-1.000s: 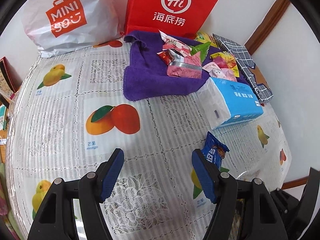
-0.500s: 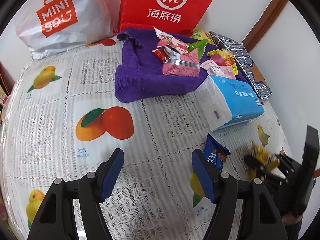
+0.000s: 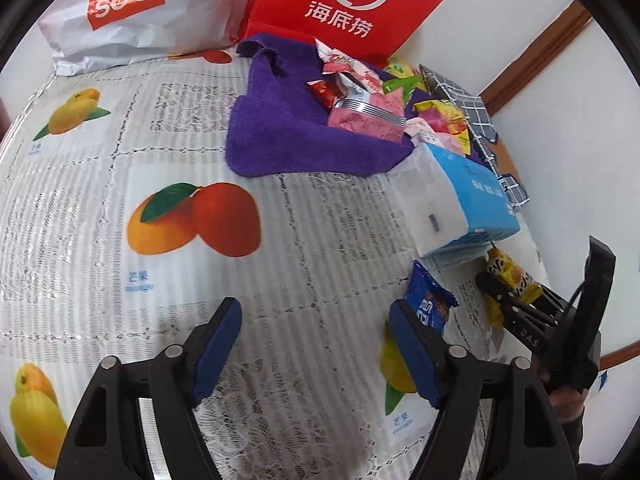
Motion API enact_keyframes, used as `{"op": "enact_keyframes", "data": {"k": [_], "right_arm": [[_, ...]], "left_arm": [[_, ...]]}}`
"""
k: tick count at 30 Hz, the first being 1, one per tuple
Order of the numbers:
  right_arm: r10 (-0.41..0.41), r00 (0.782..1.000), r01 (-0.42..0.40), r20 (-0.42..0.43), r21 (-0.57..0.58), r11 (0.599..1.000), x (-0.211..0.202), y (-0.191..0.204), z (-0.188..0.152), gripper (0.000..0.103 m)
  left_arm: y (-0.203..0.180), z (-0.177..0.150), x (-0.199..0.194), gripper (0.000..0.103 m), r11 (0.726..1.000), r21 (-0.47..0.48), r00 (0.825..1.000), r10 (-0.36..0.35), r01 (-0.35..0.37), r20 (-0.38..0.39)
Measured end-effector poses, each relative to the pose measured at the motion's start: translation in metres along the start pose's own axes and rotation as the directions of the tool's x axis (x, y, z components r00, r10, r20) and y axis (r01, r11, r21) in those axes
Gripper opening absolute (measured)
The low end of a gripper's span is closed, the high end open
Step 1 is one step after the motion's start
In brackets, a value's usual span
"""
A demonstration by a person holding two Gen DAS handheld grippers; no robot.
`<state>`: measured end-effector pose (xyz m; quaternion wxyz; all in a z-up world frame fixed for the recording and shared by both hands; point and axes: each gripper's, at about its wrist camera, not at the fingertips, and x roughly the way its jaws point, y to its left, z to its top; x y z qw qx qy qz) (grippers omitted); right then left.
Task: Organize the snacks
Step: 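Grasp the yellow crisp bag with the right gripper while the left approaches the blue snack, then grasp the blue wrapped snack with the left gripper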
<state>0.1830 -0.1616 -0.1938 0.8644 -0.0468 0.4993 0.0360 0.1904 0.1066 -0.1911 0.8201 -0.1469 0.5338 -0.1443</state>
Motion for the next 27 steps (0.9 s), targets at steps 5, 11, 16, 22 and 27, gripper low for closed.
{"op": "enact_keyframes", "data": {"k": [5, 11, 16, 22, 27], "right_arm": [[0.005, 1.0, -0.005, 0.028, 0.009, 1.0, 0.002, -0.004, 0.0, 0.039], [0.006, 0.999, -0.006, 0.05, 0.008, 1.0, 0.004, -0.005, -0.001, 0.039], [0.003, 0.998, -0.003, 0.055, 0.009, 1.0, 0.004, -0.005, 0.0, 0.039], [0.006, 0.998, -0.007, 0.055, 0.007, 1.0, 0.005, -0.005, 0.001, 0.042], [0.013, 0.999, -0.014, 0.049, 0.017, 1.0, 0.005, -0.01, 0.001, 0.052]], "left_arm": [[-0.009, -0.004, 0.003, 0.081, 0.998, 0.002, 0.998, -0.066, 0.066, -0.009], [-0.028, -0.004, 0.013, 0.087, 0.998, 0.06, 1.0, -0.028, 0.028, -0.002], [-0.048, -0.005, 0.024, 0.088, 0.99, 0.122, 0.997, 0.069, -0.071, 0.014], [-0.069, -0.009, 0.034, 0.087, 0.966, 0.187, 0.984, 0.171, -0.178, 0.051], [-0.072, -0.009, 0.032, 0.067, 0.971, 0.191, 0.989, 0.137, -0.145, 0.055]]}}
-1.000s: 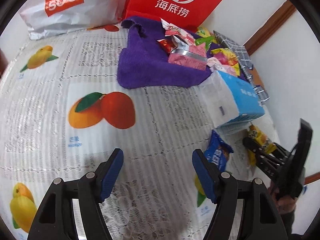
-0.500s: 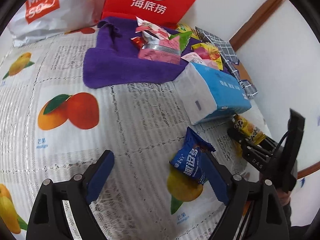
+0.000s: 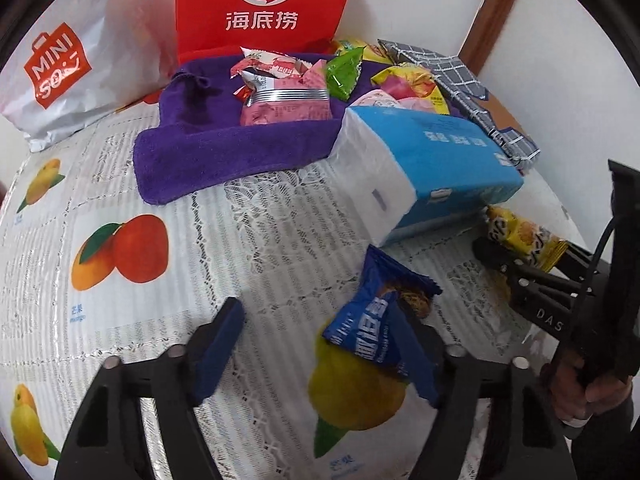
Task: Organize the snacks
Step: 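Grasp the blue wrapped snack with the left gripper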
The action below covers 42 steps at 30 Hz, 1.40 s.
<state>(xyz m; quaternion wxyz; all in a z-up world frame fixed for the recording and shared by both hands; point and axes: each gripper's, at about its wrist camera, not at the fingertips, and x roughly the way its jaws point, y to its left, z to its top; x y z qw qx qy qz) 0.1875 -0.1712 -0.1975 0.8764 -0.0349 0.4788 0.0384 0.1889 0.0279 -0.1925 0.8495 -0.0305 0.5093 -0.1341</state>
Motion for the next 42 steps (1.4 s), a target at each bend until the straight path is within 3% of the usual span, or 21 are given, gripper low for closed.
{"op": "enact_keyframes", "data": {"k": [2, 7, 11, 13, 14, 15, 25, 28, 30, 31, 33, 37, 40, 42], "right_arm": [[0.011, 1.0, -0.011, -0.015, 0.0, 1.0, -0.001, -0.004, 0.0, 0.057], [0.022, 0.998, -0.023, -0.054, -0.012, 1.0, -0.007, -0.005, -0.006, 0.059], [0.012, 0.999, -0.012, -0.034, -0.024, 1.0, -0.01, -0.004, -0.011, 0.059], [0.021, 0.999, -0.021, -0.03, -0.009, 1.0, -0.012, -0.005, -0.011, 0.045], [0.019, 0.999, -0.019, -0.028, -0.006, 1.0, -0.013, -0.006, -0.011, 0.03], [0.014, 0.999, -0.014, -0.03, -0.007, 1.0, -0.014, -0.006, -0.011, 0.029], [0.048, 0.999, -0.048, -0.017, 0.017, 0.999, -0.022, -0.007, -0.015, 0.028], [0.046, 0.999, -0.046, -0.011, 0.018, 0.999, -0.027, -0.012, -0.015, 0.028], [0.052, 0.999, -0.051, -0.003, 0.02, 0.998, -0.033, -0.016, -0.015, 0.028], [0.051, 0.999, -0.051, 0.001, 0.018, 0.999, -0.035, -0.018, -0.015, 0.028], [0.047, 0.999, -0.048, 0.012, 0.016, 0.999, -0.04, -0.022, -0.014, 0.028], [0.048, 0.998, -0.049, 0.031, 0.014, 0.999, -0.049, -0.031, -0.014, 0.028], [0.042, 0.998, -0.042, 0.046, 0.008, 0.999, -0.054, -0.036, -0.014, 0.028], [0.043, 0.998, -0.043, 0.052, 0.012, 0.999, -0.056, -0.04, -0.014, 0.028]], "left_arm": [[0.001, 0.0, 0.0, 0.06, 1.0, -0.007, 1.0, -0.021, 0.021, 0.003], [-0.002, -0.001, 0.0, 0.058, 0.999, -0.016, 1.0, -0.03, 0.03, 0.004], [-0.005, -0.001, 0.0, 0.031, 0.994, -0.035, 0.995, -0.102, 0.102, -0.003], [-0.002, -0.002, -0.002, 0.029, 0.992, -0.047, 0.993, -0.116, 0.116, -0.003], [-0.001, -0.003, -0.003, 0.021, 0.992, -0.05, 0.993, -0.115, 0.115, 0.0], [0.002, -0.004, -0.005, 0.017, 0.99, -0.059, 0.992, -0.126, 0.126, 0.001], [0.033, -0.017, -0.014, 0.016, 0.972, -0.185, 0.989, -0.148, 0.146, 0.004], [0.031, -0.015, -0.018, 0.031, 0.963, -0.193, 0.982, -0.185, 0.187, 0.026], [0.024, -0.01, -0.02, 0.051, 0.96, -0.166, 0.974, -0.221, 0.227, 0.053], [0.019, -0.006, -0.021, 0.065, 0.966, -0.145, 0.976, -0.208, 0.215, 0.059], [0.006, 0.001, -0.018, 0.066, 0.986, -0.097, 0.989, -0.131, 0.137, 0.065], [-0.017, 0.009, 0.004, 0.066, 1.0, -0.028, 1.0, -0.004, 0.004, 0.006], [-0.028, 0.006, 0.014, 0.063, 0.993, 0.021, 0.993, 0.118, -0.118, 0.001], [-0.039, 0.003, 0.018, 0.049, 0.98, 0.062, 0.982, 0.186, -0.187, 0.013]]}}
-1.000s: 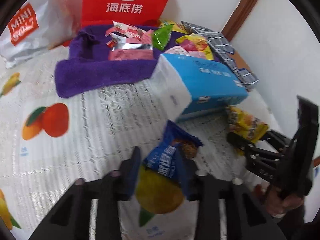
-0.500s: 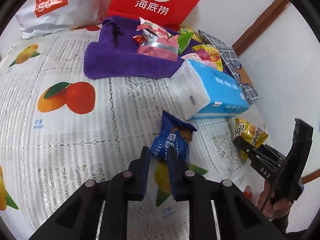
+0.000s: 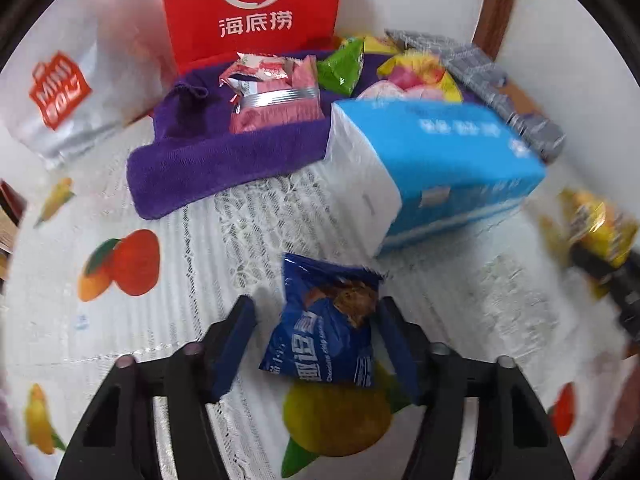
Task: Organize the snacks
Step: 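Grasp the blue wrapped snack with the left gripper, then lift both held snacks and carry them toward the purple towel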
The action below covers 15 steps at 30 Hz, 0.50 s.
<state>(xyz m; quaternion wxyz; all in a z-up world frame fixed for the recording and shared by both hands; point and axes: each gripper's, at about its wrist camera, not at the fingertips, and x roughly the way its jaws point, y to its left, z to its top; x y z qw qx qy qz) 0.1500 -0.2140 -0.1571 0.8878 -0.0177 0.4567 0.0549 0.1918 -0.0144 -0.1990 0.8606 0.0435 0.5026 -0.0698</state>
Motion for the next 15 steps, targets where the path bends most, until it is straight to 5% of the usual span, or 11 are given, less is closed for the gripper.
{"op": "enact_keyframes", "data": {"k": [3, 15], "right_arm": [[0.016, 1.0, -0.016, 0.002, 0.005, 1.0, -0.001, -0.004, -0.001, 0.028], [0.033, 0.999, -0.033, 0.014, 0.004, 0.999, -0.012, -0.005, -0.004, 0.028]], "left_arm": [[-0.006, -0.001, -0.002, 0.039, 1.0, 0.005, 1.0, -0.007, 0.007, 0.002], [-0.011, -0.011, -0.028, 0.037, 0.998, -0.051, 0.999, -0.048, 0.048, 0.004]]}}
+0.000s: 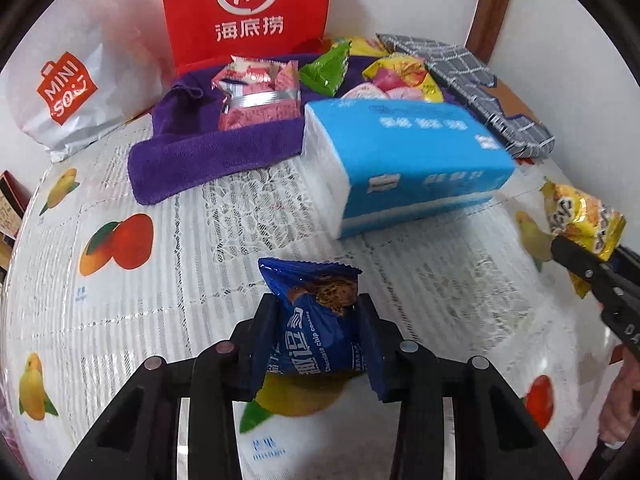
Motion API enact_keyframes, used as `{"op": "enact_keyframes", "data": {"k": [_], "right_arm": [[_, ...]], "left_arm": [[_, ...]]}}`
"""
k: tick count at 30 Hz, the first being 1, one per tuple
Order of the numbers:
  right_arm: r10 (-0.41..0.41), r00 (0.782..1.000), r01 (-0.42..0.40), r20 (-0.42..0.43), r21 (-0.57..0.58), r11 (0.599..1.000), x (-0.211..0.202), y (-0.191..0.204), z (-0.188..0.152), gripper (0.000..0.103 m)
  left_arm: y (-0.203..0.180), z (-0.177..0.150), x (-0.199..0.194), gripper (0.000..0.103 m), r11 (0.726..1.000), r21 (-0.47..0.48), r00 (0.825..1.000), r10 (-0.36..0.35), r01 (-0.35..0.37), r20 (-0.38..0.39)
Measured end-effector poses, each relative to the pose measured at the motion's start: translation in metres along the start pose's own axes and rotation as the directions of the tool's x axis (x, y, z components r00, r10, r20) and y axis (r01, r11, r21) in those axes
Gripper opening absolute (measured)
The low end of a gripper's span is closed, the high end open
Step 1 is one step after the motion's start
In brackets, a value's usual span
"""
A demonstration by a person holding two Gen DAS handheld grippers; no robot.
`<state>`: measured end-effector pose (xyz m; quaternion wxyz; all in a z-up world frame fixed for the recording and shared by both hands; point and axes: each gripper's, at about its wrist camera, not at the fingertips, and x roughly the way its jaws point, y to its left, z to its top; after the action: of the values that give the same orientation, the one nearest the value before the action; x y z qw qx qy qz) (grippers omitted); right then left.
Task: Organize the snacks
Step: 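Lift both held snacks and carry them toward the purple towel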
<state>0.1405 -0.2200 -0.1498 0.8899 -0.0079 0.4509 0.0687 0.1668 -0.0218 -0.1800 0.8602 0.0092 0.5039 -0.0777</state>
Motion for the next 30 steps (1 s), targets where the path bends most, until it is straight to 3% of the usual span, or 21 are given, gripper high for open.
{"op": "enact_keyframes", "data": {"k": [12, 30], "right_arm": [[0.004, 0.999, -0.005, 0.045, 0.026, 1.0, -0.022, 0.0, 0.033, 0.028], [0.007, 0.987, -0.003, 0.16, -0.029, 1.0, -0.036, 0.021, 0.134, 0.028]], "left_arm": [[-0.007, 0.03, -0.052, 0.037, 0.993, -0.031, 0.992, -0.109, 0.111, 0.067], [0.006, 0.114, -0.091, 0.037, 0.995, -0.03, 0.981, -0.09, 0.096, 0.174]]}}
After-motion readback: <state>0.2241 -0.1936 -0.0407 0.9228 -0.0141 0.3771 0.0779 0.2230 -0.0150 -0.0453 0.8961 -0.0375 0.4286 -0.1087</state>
